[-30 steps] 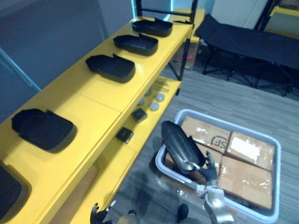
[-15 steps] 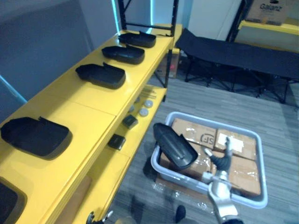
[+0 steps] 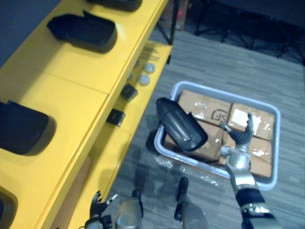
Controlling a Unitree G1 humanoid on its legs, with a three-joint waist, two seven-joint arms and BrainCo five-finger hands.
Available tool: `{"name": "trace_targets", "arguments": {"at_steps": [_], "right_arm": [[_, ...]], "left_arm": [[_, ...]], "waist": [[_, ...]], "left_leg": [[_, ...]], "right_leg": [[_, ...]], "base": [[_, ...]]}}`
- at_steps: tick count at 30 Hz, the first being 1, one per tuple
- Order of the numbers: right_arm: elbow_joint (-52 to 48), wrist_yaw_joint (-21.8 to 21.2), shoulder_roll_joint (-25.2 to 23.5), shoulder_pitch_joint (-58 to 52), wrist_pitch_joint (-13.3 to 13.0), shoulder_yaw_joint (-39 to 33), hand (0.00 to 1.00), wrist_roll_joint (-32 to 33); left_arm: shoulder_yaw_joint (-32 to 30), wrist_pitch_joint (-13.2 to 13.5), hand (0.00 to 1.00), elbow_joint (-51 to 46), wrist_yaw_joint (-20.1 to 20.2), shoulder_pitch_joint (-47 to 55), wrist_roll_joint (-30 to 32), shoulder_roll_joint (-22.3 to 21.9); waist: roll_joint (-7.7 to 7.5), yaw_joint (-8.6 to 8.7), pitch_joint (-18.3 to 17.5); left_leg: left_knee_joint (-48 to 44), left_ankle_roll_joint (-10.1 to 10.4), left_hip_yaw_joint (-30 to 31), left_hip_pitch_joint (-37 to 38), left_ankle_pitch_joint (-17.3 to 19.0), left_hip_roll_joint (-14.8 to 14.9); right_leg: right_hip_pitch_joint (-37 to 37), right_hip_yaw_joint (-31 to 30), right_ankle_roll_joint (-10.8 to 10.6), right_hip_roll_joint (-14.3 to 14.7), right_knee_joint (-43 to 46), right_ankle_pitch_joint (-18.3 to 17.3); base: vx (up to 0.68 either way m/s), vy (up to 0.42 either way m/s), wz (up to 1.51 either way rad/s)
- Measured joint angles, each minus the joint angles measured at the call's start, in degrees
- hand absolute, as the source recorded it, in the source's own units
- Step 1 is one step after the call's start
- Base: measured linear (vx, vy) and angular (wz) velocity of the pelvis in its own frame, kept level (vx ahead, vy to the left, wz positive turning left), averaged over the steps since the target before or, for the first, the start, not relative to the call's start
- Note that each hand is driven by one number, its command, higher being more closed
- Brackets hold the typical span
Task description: Walk over and take plastic housings, then place them on the shelf
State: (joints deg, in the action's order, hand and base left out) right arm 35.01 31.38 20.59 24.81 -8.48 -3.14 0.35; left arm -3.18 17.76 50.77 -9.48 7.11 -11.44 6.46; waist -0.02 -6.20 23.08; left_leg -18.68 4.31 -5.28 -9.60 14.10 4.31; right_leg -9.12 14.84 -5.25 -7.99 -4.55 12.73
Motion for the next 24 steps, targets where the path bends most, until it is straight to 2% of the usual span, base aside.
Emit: {"name": "trace_targets", "arguments": {"at_steps": [3, 7, 10, 13, 14, 19, 24], "right_arm": [[0.59, -0.06, 2.12, 2.62, 0.75, 1.66, 0.0, -0.01], [2.91, -0.27, 3.81, 6.2, 2.08, 4.46, 0.0, 0.08], [3.48, -1.79, 3.83, 7.43, 2.06, 5.04, 0.0, 0.17], [2.92, -2.51, 3.84, 8.63, 1.01, 6.98, 0.0, -0.72], [1.39, -1.91, 3.82, 8.39, -0.15, 7.38, 0.0, -1.47], [-8.63, -1.62, 3.78, 4.12, -1.19, 7.8, 0.0, -5.06], [-9.12, -4.34, 3.49, -0.43, 2.14, 8.87, 0.0, -7.97]], "left_arm": [[0.01, 1.02, 0.0, -0.1, -0.05, -0.32, -0.59, 0.01], [0.03, 1.12, 0.0, -0.39, -0.16, -0.51, -2.1, 0.18], [0.04, 1.12, 0.0, -0.66, -0.42, -0.57, -2.11, 0.66], [0.04, 1.14, 0.0, -0.87, -0.46, -0.57, -2.11, 1.99], [-0.04, 1.22, 0.0, -1.33, -0.51, -0.56, -2.11, 2.31], [-0.05, 1.38, 0.0, -1.86, -0.33, -0.56, -2.11, 2.09], [-0.07, 1.52, 0.0, -2.4, 0.33, -0.56, -2.11, 2.12]], "waist": [[-0.23, -0.87, 2.72], [-0.68, -1.52, 3.23], [-1.32, -2.73, 3.66], [-2.5, -2.8, 4.34], [-2.8, -2.86, 4.63], [-2.87, -2.5, 4.95], [-3.08, -2.29, 5.23]], "left_leg": [[0.08, -0.47, 1.67, -0.79, -0.28, -0.89], [-0.24, -1.15, 2.91, -3.53, -0.69, -1.77], [-0.88, -1.18, 3.2, -3.84, -0.7, -2.01], [-1.5, -1.27, 3.49, -4.62, -0.65, -2.24], [-1.86, -1.34, 3.43, -4.97, -0.59, -2.26], [-3.26, -1.48, 3.28, -6.1, -0.05, -2.16], [-5.94, -1.39, 3.18, -7.81, 0.81, -1.61]], "right_leg": [[-0.06, 1.32, -0.26, -0.71, 0.02, 0.27], [-2.03, 2.41, 0.23, -1.39, 0.03, 2.2], [-2.0, 2.48, 0.74, -1.58, 0.03, 2.75], [-2.29, 2.63, 0.81, -1.82, 0.04, 2.82], [-2.5, 2.63, 0.81, -1.84, 0.05, 2.81], [-2.96, 2.57, 1.08, -1.76, 0.06, 2.58], [-3.98, 2.49, 2.08, -1.47, 1.2, 1.38]], "base": [[0.02, 0.034, 0.23], [0.0, 0.055, 0.15], [-0.01, 0.043, 0.04], [-0.03, 0.015, 0.05], [-0.03, -0.008, 0.0], [-0.05, -0.022, -0.03], [-0.08, -0.021, -0.05]]}}
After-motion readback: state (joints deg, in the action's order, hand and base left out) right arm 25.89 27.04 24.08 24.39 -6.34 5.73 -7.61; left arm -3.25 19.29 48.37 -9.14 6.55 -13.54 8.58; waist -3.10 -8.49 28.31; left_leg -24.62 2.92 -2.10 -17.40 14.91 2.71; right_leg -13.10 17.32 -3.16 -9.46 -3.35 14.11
